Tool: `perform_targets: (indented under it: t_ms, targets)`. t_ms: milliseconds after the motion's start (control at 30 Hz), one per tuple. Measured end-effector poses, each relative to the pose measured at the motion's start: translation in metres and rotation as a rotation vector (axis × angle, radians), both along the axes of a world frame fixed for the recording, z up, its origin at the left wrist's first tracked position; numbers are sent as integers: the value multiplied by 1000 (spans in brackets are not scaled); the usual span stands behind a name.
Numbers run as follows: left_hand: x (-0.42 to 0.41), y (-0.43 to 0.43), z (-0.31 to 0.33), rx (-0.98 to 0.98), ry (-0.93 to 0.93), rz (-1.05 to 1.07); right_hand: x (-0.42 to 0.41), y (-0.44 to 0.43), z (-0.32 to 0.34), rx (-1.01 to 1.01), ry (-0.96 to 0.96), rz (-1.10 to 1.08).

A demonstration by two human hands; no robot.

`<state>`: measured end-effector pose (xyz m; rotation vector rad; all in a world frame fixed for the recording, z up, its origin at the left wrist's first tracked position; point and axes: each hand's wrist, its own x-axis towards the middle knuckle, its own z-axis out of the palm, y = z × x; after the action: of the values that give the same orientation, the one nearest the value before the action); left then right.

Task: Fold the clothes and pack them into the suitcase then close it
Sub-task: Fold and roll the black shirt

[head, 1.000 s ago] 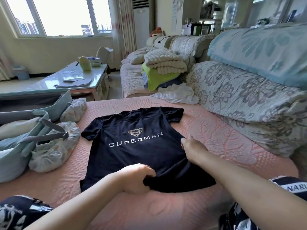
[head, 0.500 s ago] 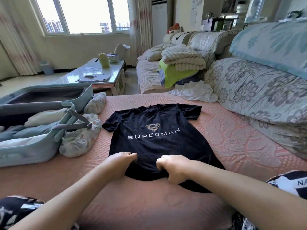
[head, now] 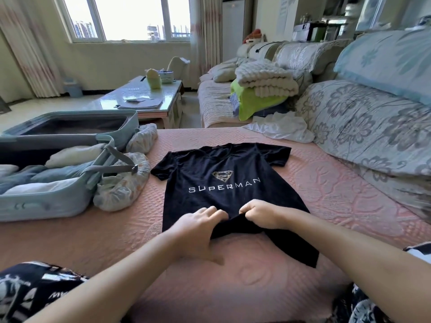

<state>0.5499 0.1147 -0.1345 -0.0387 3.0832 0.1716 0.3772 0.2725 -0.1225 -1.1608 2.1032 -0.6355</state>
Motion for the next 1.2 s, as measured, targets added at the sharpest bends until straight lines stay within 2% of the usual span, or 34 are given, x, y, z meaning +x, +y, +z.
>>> perform_targets:
  t_ms: [33, 100, 167, 267, 333, 400, 467, 533, 667, 700, 767, 800, 867, 933, 1000, 1100, 1200]
  targets:
    - [-3, 4, -7, -52, -15, 26, -1, 1, 6, -51, -60, -10]
    - [-9, 2, -10, -32, -29, 122, -4, 5, 19, -95, -93, -26]
    - [-15, -8, -4, -36, 24, 168, -15, 9, 26, -53, 10, -10]
    - [-28, -29, 16, -48, 45, 194, -38, 12, 30, 136, 344, -19]
    - [-36, -44, 30, -48, -42, 238, -53, 10, 35, 318, 660, -86]
    - [-48, -60, 43, -133, -112, 262, -71, 1, 44, 437, 830, -182]
    - [-66, -79, 53, -224, -103, 311, -88, -14, 58, 479, 823, -283]
    - [-90, -102, 59, -241, -41, 425, -105, -29, 70, 437, 716, -361]
    - [-135, -144, 64, -11, 171, 771, -141, -64, 64, 25, 284, -591]
    - [-144, -150, 64, 44, 238, 819, -150, -73, 60, -87, 275, -607]
    - [-155, -154, 59, 87, 377, 872, -162, -88, 52, -186, 312, -538]
    - [-159, -153, 55, 93, 455, 854, -164, -95, 48, -192, 300, -472]
    - [-165, -150, 40, 117, 524, 675, -166, -104, 38, -142, 304, -320]
    - [-166, -146, 22, 96, 408, 395, -163, -106, 25, -30, 409, -158]
    - [-159, -141, 8, 63, 223, 221, -157, -104, 9, 121, 492, -17]
    - [-145, -137, -7, 50, -61, 138, -150, -95, -11, 393, 511, 143]
    - [-142, -138, -12, -13, -75, 175, -145, -88, -20, 399, 487, 101]
